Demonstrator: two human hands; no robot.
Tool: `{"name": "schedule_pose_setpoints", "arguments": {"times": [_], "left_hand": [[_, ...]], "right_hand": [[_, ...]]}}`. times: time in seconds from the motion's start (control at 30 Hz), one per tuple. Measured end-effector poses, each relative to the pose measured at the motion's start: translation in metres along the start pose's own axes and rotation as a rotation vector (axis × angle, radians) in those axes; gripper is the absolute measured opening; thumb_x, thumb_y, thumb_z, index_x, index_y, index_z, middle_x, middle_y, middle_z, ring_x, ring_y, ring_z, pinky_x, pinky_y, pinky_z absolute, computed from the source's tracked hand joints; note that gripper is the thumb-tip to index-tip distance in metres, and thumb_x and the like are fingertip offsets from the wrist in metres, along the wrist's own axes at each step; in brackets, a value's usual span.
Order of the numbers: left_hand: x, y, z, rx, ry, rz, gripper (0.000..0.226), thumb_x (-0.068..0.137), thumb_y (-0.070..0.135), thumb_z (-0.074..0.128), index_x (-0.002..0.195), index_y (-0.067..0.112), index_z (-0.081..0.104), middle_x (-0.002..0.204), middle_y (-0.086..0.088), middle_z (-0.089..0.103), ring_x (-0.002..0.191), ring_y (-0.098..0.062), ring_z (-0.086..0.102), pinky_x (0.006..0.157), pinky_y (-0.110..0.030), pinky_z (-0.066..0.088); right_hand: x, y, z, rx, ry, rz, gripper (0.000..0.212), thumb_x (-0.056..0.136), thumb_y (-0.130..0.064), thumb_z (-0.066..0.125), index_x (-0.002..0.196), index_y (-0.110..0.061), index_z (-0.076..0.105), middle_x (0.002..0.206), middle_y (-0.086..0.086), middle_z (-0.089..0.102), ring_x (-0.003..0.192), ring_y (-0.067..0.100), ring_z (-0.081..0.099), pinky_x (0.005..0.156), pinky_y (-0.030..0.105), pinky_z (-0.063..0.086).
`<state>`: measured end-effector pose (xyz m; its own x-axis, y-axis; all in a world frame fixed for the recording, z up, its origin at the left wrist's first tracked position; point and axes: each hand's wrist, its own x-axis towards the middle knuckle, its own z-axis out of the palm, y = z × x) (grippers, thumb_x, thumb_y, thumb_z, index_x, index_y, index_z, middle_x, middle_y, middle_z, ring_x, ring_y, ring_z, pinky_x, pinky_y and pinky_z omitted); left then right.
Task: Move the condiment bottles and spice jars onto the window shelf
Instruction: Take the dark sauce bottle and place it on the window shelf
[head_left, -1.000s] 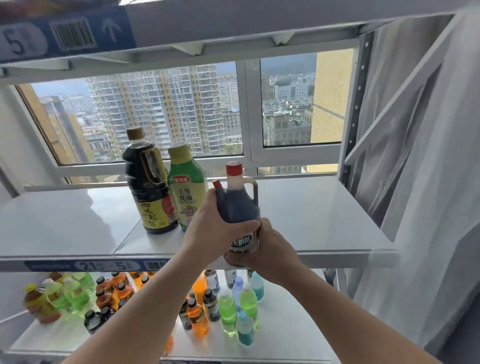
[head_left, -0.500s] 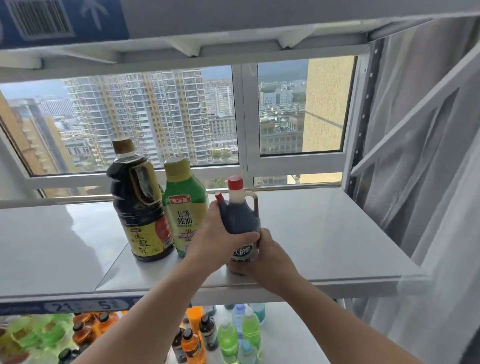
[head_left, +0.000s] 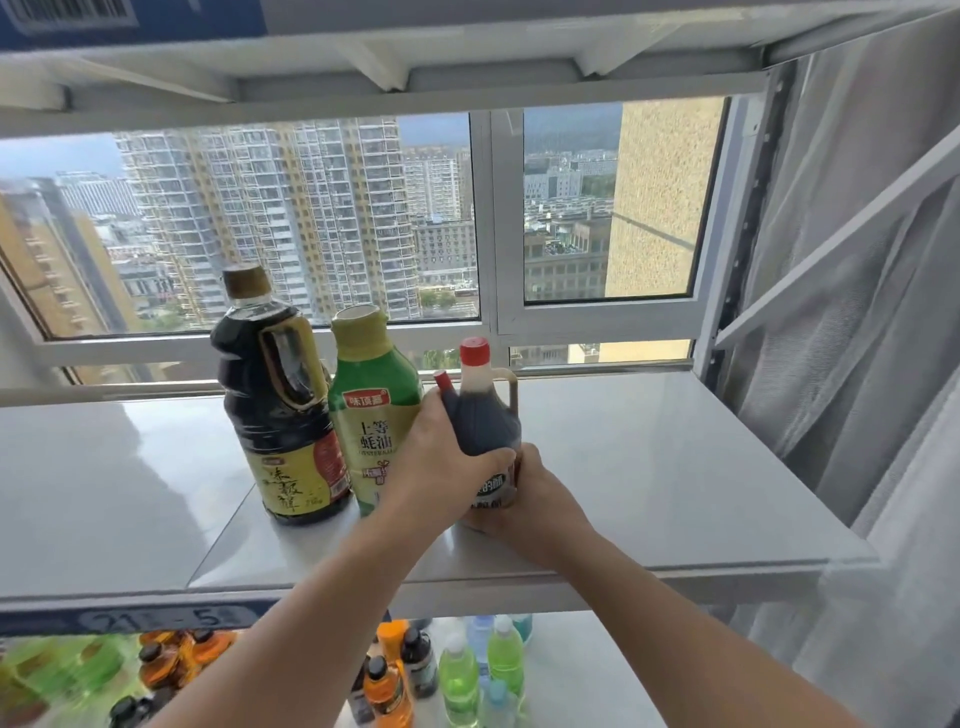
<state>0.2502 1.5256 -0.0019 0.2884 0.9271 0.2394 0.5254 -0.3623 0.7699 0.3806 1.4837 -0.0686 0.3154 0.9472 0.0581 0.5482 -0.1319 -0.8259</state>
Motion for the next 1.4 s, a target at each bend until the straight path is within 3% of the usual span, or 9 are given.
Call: {"name": "schedule_pose_setpoints", "arguments": {"times": [0.13, 0.37, 0.53, 0.63, 0.77, 0.9, 1.03, 1.23, 1.4], "left_hand": [[-0.003, -0.005, 0.001, 0.085, 0.096, 0.085, 0.076, 0.076, 0.04, 0.086, 0.136, 0.023, 0.043, 0.126, 0.005, 0.057, 0.116, -0.018, 0.057, 0.098, -0.043, 0.055], [-0.01, -0.011, -0.005, 0.211, 0.198, 0.191, 0.073, 0.086, 0.042, 0.076, 0.146, 0.015, 0.044, 0.133, 0.0, 0.054, 0.118, -0.02, 0.058, 0.098, -0.04, 0.055], [-0.028, -0.018, -0.014, 0.345, 0.196, 0.228, 0.051, 0.093, 0.041, 0.065, 0.137, 0.021, 0.049, 0.124, 0.005, 0.054, 0.1, -0.015, 0.061, 0.075, -0.029, 0.051], [-0.042, -0.028, -0.019, 0.441, 0.109, 0.187, 0.034, 0.097, 0.045, 0.057, 0.126, 0.028, 0.054, 0.116, 0.011, 0.058, 0.094, -0.013, 0.061, 0.071, -0.031, 0.053], [-0.067, -0.035, -0.012, 0.562, -0.077, 0.117, 0.03, 0.097, 0.05, 0.05, 0.122, 0.035, 0.056, 0.122, 0.015, 0.06, 0.106, -0.01, 0.06, 0.085, -0.033, 0.052], [-0.09, -0.029, 0.002, 0.616, -0.194, 0.114, 0.037, 0.097, 0.052, 0.048, 0.13, 0.036, 0.056, 0.129, 0.016, 0.059, 0.114, -0.01, 0.059, 0.09, -0.032, 0.049], [-0.111, -0.025, 0.01, 0.626, -0.254, 0.105, 0.034, 0.097, 0.052, 0.051, 0.126, 0.036, 0.059, 0.121, 0.014, 0.061, 0.106, -0.011, 0.06, 0.088, -0.032, 0.051], [-0.14, -0.019, 0.013, 0.606, -0.312, 0.173, 0.035, 0.095, 0.053, 0.058, 0.124, 0.035, 0.062, 0.121, 0.015, 0.066, 0.105, -0.009, 0.062, 0.082, -0.029, 0.051], [-0.165, -0.008, 0.017, 0.56, -0.42, 0.319, 0.034, 0.095, 0.055, 0.057, 0.124, 0.038, 0.062, 0.12, 0.019, 0.066, 0.106, -0.007, 0.063, 0.085, -0.028, 0.053]], "right_hand": [[0.002, 0.001, 0.001, 0.002, 0.003, 0.01, 0.064, 0.067, -0.054, 0.084, 0.111, -0.037, 0.041, 0.097, -0.021, 0.064, 0.087, -0.002, 0.062, 0.078, 0.033, 0.054], [-0.001, 0.0, -0.001, -0.01, -0.002, 0.006, 0.07, 0.064, -0.06, 0.085, 0.115, -0.039, 0.041, 0.102, -0.024, 0.065, 0.092, -0.003, 0.064, 0.079, 0.029, 0.056], [-0.013, 0.003, -0.007, -0.206, -0.021, -0.025, 0.08, 0.063, -0.068, 0.077, 0.128, -0.032, 0.047, 0.119, -0.013, 0.063, 0.108, 0.011, 0.062, 0.092, 0.036, 0.056], [-0.032, 0.01, -0.017, -0.54, -0.034, -0.095, 0.076, 0.08, -0.066, 0.066, 0.139, -0.022, 0.048, 0.131, 0.0, 0.057, 0.121, 0.022, 0.053, 0.102, 0.038, 0.047], [-0.059, 0.018, -0.031, -0.746, -0.053, -0.191, 0.056, 0.091, -0.058, 0.058, 0.133, -0.021, 0.054, 0.129, 0.001, 0.057, 0.119, 0.025, 0.051, 0.101, 0.04, 0.044], [-0.088, 0.016, -0.04, -0.792, -0.093, -0.255, 0.052, 0.093, -0.055, 0.054, 0.134, -0.023, 0.053, 0.128, 0.0, 0.056, 0.121, 0.025, 0.05, 0.1, 0.041, 0.043], [-0.116, 0.019, -0.049, -0.807, -0.089, -0.259, 0.049, 0.094, -0.059, 0.052, 0.127, -0.023, 0.056, 0.121, -0.001, 0.059, 0.115, 0.024, 0.054, 0.096, 0.042, 0.045], [-0.169, 0.023, -0.063, -0.678, -0.03, -0.119, 0.042, 0.094, -0.057, 0.055, 0.122, -0.026, 0.058, 0.121, -0.005, 0.064, 0.115, 0.021, 0.059, 0.091, 0.036, 0.045], [-0.228, 0.017, -0.073, -0.672, 0.083, 0.023, 0.04, 0.095, -0.058, 0.054, 0.122, -0.028, 0.059, 0.116, -0.008, 0.068, 0.105, 0.018, 0.065, 0.09, 0.038, 0.055]]}}
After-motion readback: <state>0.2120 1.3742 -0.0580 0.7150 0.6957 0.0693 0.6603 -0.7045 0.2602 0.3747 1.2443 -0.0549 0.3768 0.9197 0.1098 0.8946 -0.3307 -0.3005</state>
